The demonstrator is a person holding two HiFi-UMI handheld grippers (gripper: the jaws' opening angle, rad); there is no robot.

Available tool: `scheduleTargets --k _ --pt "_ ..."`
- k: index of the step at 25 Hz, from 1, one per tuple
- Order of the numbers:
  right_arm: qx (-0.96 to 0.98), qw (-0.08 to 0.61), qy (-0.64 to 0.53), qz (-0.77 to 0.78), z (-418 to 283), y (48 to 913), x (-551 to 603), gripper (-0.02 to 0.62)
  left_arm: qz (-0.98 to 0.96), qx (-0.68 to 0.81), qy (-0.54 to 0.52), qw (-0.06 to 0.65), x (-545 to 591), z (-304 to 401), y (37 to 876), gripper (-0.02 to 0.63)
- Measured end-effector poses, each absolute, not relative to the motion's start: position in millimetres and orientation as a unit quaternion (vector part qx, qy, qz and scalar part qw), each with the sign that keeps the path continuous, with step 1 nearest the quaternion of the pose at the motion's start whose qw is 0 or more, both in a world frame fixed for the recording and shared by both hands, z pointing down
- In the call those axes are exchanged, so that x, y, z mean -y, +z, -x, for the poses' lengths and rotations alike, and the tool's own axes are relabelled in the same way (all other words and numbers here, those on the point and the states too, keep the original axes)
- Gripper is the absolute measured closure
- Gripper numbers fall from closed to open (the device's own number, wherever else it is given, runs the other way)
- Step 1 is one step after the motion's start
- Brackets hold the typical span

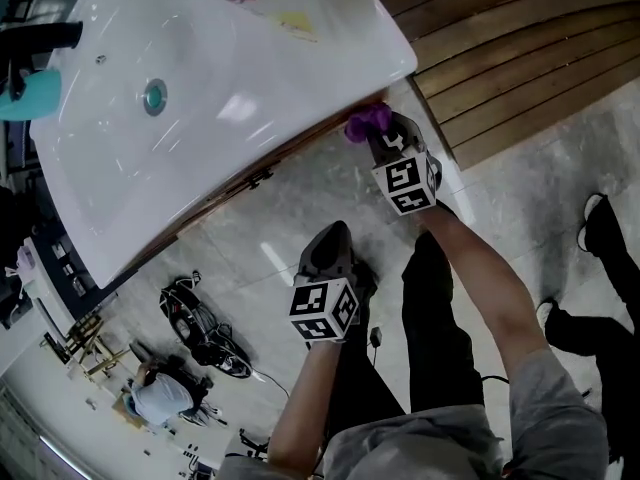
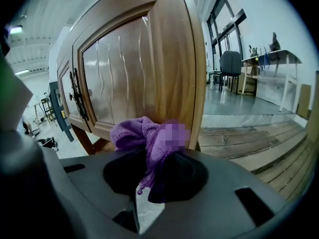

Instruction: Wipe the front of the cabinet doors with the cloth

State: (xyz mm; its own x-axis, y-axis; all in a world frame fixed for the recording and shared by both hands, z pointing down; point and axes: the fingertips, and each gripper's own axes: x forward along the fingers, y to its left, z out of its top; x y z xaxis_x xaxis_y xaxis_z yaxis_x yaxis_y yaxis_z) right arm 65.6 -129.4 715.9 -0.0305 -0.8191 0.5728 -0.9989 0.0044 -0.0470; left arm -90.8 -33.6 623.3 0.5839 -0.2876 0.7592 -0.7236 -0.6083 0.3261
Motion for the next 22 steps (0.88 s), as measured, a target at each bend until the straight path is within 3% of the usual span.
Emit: scheduleTargets --k 22 --pt "0.637 0.207 0.243 -0.702 -101 687 76 0.502 -0.836 0.314 0.297 0.338 19 92 589 0.598"
